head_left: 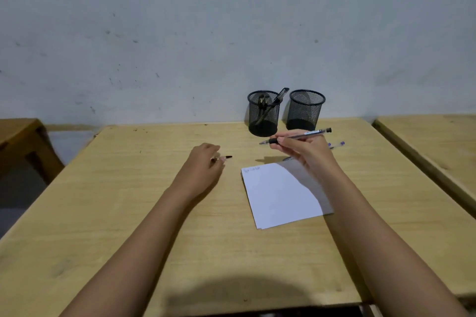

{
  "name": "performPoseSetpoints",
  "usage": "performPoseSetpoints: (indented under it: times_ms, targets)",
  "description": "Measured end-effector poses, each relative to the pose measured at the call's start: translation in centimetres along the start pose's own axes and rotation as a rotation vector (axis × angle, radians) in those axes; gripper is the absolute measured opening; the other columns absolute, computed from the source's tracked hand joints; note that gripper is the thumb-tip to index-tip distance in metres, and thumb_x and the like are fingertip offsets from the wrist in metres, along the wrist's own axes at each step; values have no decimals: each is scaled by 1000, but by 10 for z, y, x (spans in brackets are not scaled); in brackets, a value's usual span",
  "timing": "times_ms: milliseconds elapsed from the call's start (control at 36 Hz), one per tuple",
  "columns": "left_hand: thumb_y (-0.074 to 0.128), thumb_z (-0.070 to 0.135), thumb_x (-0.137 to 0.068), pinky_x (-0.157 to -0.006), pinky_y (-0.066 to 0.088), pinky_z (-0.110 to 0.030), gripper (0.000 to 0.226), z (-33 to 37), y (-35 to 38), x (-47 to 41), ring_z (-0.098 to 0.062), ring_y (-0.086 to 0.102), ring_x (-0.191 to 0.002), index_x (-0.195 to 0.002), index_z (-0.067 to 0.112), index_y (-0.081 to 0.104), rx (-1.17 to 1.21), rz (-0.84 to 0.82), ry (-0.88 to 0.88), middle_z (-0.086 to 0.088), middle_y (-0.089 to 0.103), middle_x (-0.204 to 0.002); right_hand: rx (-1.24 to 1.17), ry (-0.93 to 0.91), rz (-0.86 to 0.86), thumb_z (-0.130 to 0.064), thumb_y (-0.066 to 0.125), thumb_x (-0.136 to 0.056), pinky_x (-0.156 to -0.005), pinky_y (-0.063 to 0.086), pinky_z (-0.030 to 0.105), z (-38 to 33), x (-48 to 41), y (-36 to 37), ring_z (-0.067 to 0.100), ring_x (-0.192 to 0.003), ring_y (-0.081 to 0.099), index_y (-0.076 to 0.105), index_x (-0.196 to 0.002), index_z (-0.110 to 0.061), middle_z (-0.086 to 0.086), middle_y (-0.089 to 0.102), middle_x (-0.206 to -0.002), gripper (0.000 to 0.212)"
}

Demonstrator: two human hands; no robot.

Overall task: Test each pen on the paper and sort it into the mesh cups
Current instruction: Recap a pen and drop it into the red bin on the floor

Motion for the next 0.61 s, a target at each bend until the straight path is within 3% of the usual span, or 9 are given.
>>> performPoseSetpoints:
  times_ms: [111,222,361,472,611]
  targets:
    - [54,24,-93,-87,31,-20,28,-12,9,-5,-22,48,-110,-110,5,65,-47,8,10,-8,57,-112,-20,-11,3,12,60,-79,-76,58,23,-4,6,-3,26,-77,71,63,-97,14,21,71,-87,19]
    - [58,20,-91,-83,33,-19,24,-6,11,-5,-20,52,-101,-106,4,69,-7,64,35,-8,59,-103,-13,-2,-10,12,61,-78,-72,57,22,-5,11,-3,26,-77,72,65,-93,11,18,73,-84,16]
    - [65,18,-86,-75,43,-12,16,12,3,0,-14,61,-90,-99,11,71,286,143,16,1,66,-93,-8,-32,-42,12,60,-78,-71,57,21,-7,18,3,24,-74,72,68,-85,5,15,73,-81,13]
    - [70,13,-82,-78,50,-20,11,32,-3,6,-7,65,-86,-90,19,72,612,157,-6,6,70,-89,-20,-55,-47,11,61,-78,-72,57,20,-10,22,7,22,-73,72,68,-87,5,14,73,-80,12]
    - [75,6,-76,-75,50,-14,20,53,-15,8,0,64,-80,-87,22,70,706,154,70,6,70,-88,-47,-94,-34,10,60,-79,-69,56,17,-15,25,14,18,-70,71,67,-87,6,10,74,-78,11]
Point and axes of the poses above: each hand's wrist, its own x-axis away from the middle knuckle, its own y-axis out of the palm, z = x × y, the point moved 3 cm from there along -x, towards the middle knuckle
